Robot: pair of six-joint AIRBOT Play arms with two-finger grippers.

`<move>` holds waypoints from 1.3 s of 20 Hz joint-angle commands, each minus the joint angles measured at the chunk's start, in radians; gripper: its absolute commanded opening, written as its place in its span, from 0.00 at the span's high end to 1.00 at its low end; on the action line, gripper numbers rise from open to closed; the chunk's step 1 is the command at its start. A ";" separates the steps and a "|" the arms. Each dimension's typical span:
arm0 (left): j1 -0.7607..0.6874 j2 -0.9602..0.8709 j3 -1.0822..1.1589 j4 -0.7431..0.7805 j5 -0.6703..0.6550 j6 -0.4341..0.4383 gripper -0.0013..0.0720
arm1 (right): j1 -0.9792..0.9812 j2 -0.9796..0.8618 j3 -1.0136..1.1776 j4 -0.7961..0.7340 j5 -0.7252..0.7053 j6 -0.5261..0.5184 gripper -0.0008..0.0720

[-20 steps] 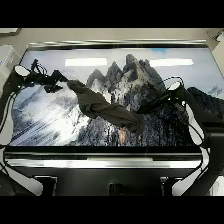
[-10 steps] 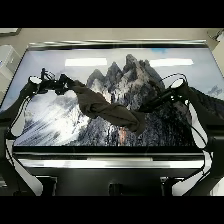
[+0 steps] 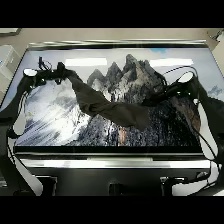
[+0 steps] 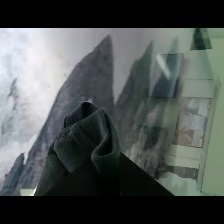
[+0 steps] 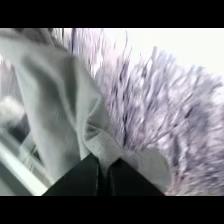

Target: Fold the clothes and pants, and hang the long-sleeved shirts on hangers.

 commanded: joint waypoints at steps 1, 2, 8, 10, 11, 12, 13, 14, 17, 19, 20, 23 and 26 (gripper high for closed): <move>0.027 0.051 0.125 -0.015 -0.097 -0.008 0.95 | -0.013 0.145 0.008 -0.086 -0.175 0.022 0.94; 0.037 0.089 0.123 -0.006 -0.099 -0.008 0.95 | -0.014 0.199 0.016 -0.126 -0.244 0.021 0.94; 0.057 0.412 0.121 0.262 -0.207 -0.010 0.95 | -0.013 0.532 0.024 -0.174 -0.609 0.023 0.94; 0.044 0.550 0.120 0.417 -0.256 -0.061 0.95 | -0.013 0.647 0.024 -0.199 -0.629 0.026 0.94; 0.035 0.626 0.120 0.486 -0.286 -0.077 0.95 | -0.013 0.709 0.024 -0.225 -0.624 0.040 0.94; 0.026 0.695 0.120 0.538 -0.315 -0.082 0.95 | -0.013 0.768 0.024 -0.248 -0.610 0.060 0.94; 0.015 0.771 0.120 0.583 -0.352 -0.097 0.95 | -0.013 0.834 0.024 -0.277 -0.587 0.093 0.94; 0.003 0.843 0.120 0.623 -0.391 -0.118 0.95 | -0.013 0.894 0.024 -0.301 -0.557 0.130 0.94; -0.013 1.038 0.080 0.706 -0.530 -0.245 0.95 | -0.013 1.062 0.023 -0.371 -0.426 0.243 0.94; -0.013 1.150 0.002 0.754 -0.598 -0.326 0.95 | -0.013 1.117 0.023 -0.402 -0.359 0.311 0.94; -0.013 1.188 -0.040 0.774 -0.608 -0.351 0.95 | -0.013 1.120 0.023 -0.406 -0.336 0.342 0.94; -0.015 1.191 -0.182 0.789 -0.604 -0.355 0.95 | -0.013 1.015 0.021 -0.404 -0.240 0.369 0.94; -0.037 1.081 -0.380 0.790 -0.536 -0.275 0.95 | -0.013 0.777 -0.026 -0.357 -0.108 0.370 0.94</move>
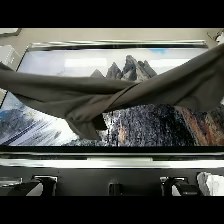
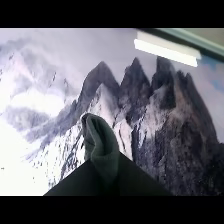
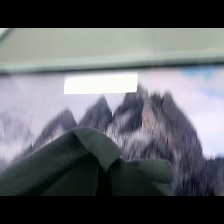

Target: Fold the clothes and pants, and hang the long-sleeved shirts on hangers.

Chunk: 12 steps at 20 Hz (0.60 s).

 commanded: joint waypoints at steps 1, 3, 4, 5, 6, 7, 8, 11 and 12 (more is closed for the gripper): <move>-0.023 -0.097 -0.230 0.023 0.092 0.050 0.95 | 0.000 -0.249 -0.064 0.065 0.166 0.028 0.94; -0.035 -0.228 -0.356 0.024 0.233 0.053 0.95 | 0.000 -0.431 -0.138 0.105 0.147 0.024 0.94; -0.041 -0.310 -0.401 0.022 0.301 0.052 0.95 | 0.000 -0.516 -0.169 0.103 0.116 0.024 0.94; -0.045 -0.395 -0.421 0.022 0.350 0.052 0.95 | 0.000 -0.604 -0.191 0.102 0.078 0.024 0.94; -0.050 -0.491 -0.418 0.016 0.380 0.052 0.95 | 0.000 -0.687 -0.202 0.102 0.036 0.024 0.94; -0.055 -0.581 -0.401 0.003 0.391 0.052 0.95 | 0.000 -0.758 -0.201 0.113 0.008 0.024 0.94; -0.058 -0.652 -0.380 -0.006 0.391 0.052 0.95 | 0.000 -0.822 -0.201 0.132 -0.018 0.010 0.94; -0.075 -0.785 -0.329 -0.043 0.390 0.051 0.95 | 0.000 -0.916 -0.201 0.179 -0.018 -0.074 0.87; -0.080 -0.803 -0.319 -0.054 0.391 0.051 0.95 | 0.000 -0.918 -0.201 0.178 -0.010 -0.087 0.75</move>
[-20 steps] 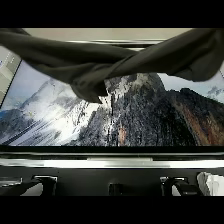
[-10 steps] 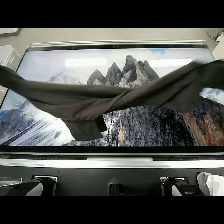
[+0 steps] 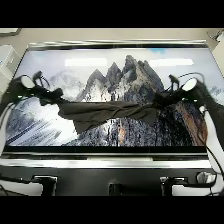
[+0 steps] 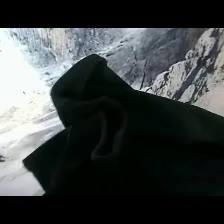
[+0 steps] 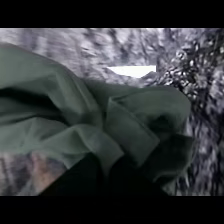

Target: Fold the clothes and pants, and hang the long-sleeved shirts on hangers.

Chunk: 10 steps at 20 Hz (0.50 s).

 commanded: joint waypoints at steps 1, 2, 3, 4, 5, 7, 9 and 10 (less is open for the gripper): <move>-0.017 -0.127 0.026 -0.042 0.030 0.002 0.95 | 0.000 -0.085 -0.007 0.035 0.002 -0.060 0.65; -0.020 -0.126 0.026 -0.047 0.032 0.002 0.95 | 0.000 -0.072 -0.004 0.032 0.019 -0.071 0.49; -0.022 -0.124 0.026 -0.051 0.032 0.002 0.95 | 0.000 -0.053 0.002 0.034 0.042 -0.089 0.40; -0.022 -0.124 0.028 -0.053 0.029 0.002 0.95 | -0.001 -0.022 0.008 0.032 0.067 -0.119 0.36; -0.022 -0.124 0.030 -0.059 0.027 0.002 0.95 | -0.001 0.015 0.008 0.023 0.078 -0.150 0.30; -0.022 -0.123 0.031 -0.071 0.021 0.002 0.95 | -0.010 0.096 0.010 -0.079 0.084 -0.171 0.23; -0.022 -0.123 0.031 -0.081 0.014 0.002 0.95 | -0.103 0.154 0.010 -0.054 0.100 -0.147 0.20; -0.022 -0.123 0.031 -0.084 0.013 0.002 0.95 | -0.177 0.169 0.010 -0.006 0.121 -0.145 0.20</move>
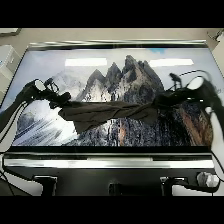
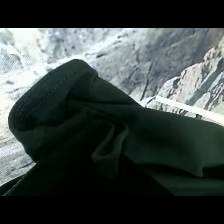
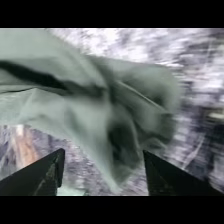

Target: Fold the clothes and pants, and hang the long-sleeved shirts on hangers.

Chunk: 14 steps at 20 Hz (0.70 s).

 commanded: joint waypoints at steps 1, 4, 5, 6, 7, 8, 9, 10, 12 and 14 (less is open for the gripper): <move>-0.001 -0.005 0.002 -0.022 -0.009 0.000 0.95 | -0.202 0.068 0.002 0.088 0.077 -0.002 0.20; -0.001 -0.004 0.002 -0.045 -0.009 0.000 0.95 | -0.418 0.034 -0.042 0.270 0.205 0.094 0.20; -0.001 -0.004 0.002 -0.056 -0.009 0.000 0.95 | -0.449 0.026 -0.073 0.296 0.222 0.130 0.20; -0.001 -0.004 0.002 -0.063 -0.009 0.000 0.95 | -0.456 0.024 -0.106 0.323 0.211 0.145 0.20; -0.002 -0.004 0.002 -0.063 -0.009 0.000 0.95 | -0.454 0.024 -0.141 0.367 0.190 0.131 0.20; -0.003 -0.004 0.002 -0.063 -0.010 0.000 0.95 | -0.447 0.024 -0.178 0.444 0.167 0.107 0.20; -0.005 -0.004 0.002 -0.063 -0.009 0.000 0.95 | -0.440 0.024 -0.214 0.526 0.146 0.087 0.20; -0.006 -0.004 0.002 -0.063 -0.008 0.000 0.95 | -0.431 0.023 -0.247 0.584 0.123 0.063 0.20; -0.007 -0.004 0.002 -0.063 -0.009 0.000 0.95 | -0.414 0.021 -0.300 0.592 0.093 0.053 0.20; -0.007 -0.004 0.002 -0.063 -0.008 0.000 0.95 | -0.396 0.022 -0.360 0.578 0.098 -0.011 0.20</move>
